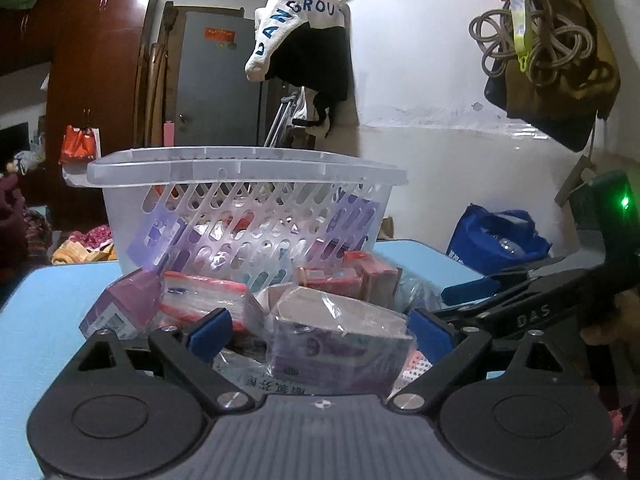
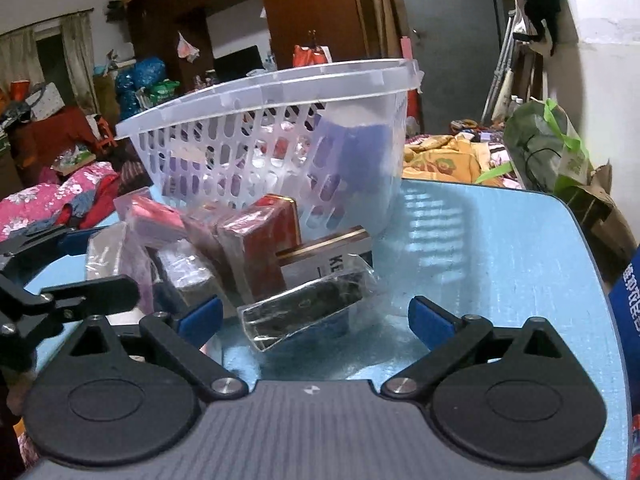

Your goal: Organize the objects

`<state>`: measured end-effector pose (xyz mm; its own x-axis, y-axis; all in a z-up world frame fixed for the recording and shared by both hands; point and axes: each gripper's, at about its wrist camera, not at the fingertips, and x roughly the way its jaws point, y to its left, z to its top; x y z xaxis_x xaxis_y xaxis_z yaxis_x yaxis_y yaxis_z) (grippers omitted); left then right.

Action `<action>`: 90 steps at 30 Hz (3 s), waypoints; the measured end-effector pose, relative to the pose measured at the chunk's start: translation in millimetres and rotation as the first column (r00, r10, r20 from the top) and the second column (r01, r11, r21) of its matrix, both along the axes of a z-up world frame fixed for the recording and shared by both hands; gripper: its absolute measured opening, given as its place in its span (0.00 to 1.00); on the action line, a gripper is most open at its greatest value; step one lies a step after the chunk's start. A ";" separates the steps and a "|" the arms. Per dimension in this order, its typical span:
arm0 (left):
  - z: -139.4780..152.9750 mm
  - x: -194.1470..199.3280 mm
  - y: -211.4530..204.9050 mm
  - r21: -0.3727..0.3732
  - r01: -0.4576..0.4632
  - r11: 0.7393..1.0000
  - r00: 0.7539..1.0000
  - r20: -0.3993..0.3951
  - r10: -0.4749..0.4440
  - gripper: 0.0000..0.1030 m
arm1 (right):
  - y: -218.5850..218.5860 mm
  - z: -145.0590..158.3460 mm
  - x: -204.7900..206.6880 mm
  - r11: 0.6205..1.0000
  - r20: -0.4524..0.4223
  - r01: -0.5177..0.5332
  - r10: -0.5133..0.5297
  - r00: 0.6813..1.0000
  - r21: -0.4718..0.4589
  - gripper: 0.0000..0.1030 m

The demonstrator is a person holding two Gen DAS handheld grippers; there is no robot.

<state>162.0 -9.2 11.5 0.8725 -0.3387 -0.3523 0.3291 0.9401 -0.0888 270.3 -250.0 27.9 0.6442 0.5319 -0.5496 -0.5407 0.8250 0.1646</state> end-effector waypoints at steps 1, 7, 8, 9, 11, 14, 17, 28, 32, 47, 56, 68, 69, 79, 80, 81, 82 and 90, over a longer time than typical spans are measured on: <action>-0.2 0.6 1.6 -0.012 0.003 1.000 1.000 -0.004 -0.003 0.93 | 0.4 -0.7 1.2 1.000 -0.008 0.000 0.000 1.000 -0.004 0.96; -4.3 5.5 13.6 -0.108 0.031 0.994 0.998 -0.046 -0.036 0.74 | -0.2 -2.1 2.2 1.000 -0.023 -0.007 0.007 1.000 -0.012 0.75; -4.7 5.2 15.2 -0.120 0.029 0.992 0.998 -0.046 -0.035 0.73 | -1.2 -1.8 1.6 1.000 -0.020 -0.007 0.007 1.000 -0.009 0.71; -5.1 4.4 16.0 -0.125 0.027 0.992 0.998 -0.045 -0.033 0.72 | -2.2 -1.6 0.9 1.000 -0.017 -0.007 0.007 1.000 -0.005 0.67; -5.6 2.8 16.6 -0.127 0.022 0.992 0.999 -0.039 -0.027 0.72 | -5.3 -0.4 -0.9 1.000 -0.007 -0.003 0.003 1.000 0.010 0.55; -5.3 2.3 17.9 -0.137 0.015 0.991 0.999 -0.034 -0.020 0.71 | -13.2 1.8 -2.2 0.999 0.006 0.013 -0.014 1.000 0.050 0.47; -4.5 1.1 18.5 -0.141 0.009 0.990 1.000 -0.023 -0.012 0.71 | -17.9 3.7 -4.1 0.997 0.024 0.025 -0.027 0.999 0.074 0.44; -1.9 -7.3 23.4 -0.159 -0.002 0.987 0.999 0.038 0.008 0.71 | -18.5 15.1 -27.7 0.993 0.195 0.065 -0.084 0.977 0.101 0.39; -2.2 -8.3 25.4 -0.167 0.000 0.986 0.999 0.045 0.007 0.71 | -17.2 15.9 -29.6 0.992 0.209 0.050 -0.074 0.975 0.115 0.38; 41.5 -6.6 50.2 -0.293 0.024 0.956 0.993 0.114 0.010 0.71 | -4.4 70.4 -52.3 0.971 0.385 -0.038 -0.058 0.921 0.237 0.37; 105.0 87.1 56.4 -0.286 -0.143 0.948 0.988 0.013 0.153 0.72 | 88.6 127.4 49.3 0.998 0.274 0.055 -0.056 0.960 0.014 0.40; 86.7 45.2 79.1 -0.243 -0.149 0.958 0.983 0.068 0.170 0.98 | 33.7 98.1 -27.7 0.992 0.369 0.023 -0.067 0.927 0.123 1.00; 79.5 36.0 81.1 -0.203 -0.152 0.967 0.984 0.060 0.168 0.99 | 29.0 85.0 -37.9 0.994 0.353 0.002 -0.042 0.935 0.113 1.00; 9.2 56.0 130.6 -0.272 -0.260 0.926 0.951 -0.236 0.198 0.97 | 41.8 14.8 -49.1 0.987 0.114 -0.156 0.159 0.981 -0.030 1.00; 6.6 59.8 134.7 -0.288 -0.265 0.920 0.948 -0.253 0.194 0.96 | 45.2 12.1 -50.9 0.984 0.109 -0.175 0.179 0.978 -0.047 1.00; 3.7 62.6 137.0 -0.300 -0.265 0.916 0.946 -0.266 0.187 0.96 | 48.0 8.7 -51.9 0.980 0.100 -0.187 0.193 0.976 -0.062 1.00; -0.9 62.7 139.0 -0.305 -0.267 0.914 0.943 -0.278 0.182 0.94 | 50.3 4.7 -53.3 0.978 0.094 -0.197 0.203 0.975 -0.073 1.00; -9.7 69.2 129.0 -0.292 -0.260 0.920 0.942 -0.285 0.176 0.83 | 53.7 -3.2 -69.0 0.968 0.116 -0.216 0.231 0.966 -0.124 0.76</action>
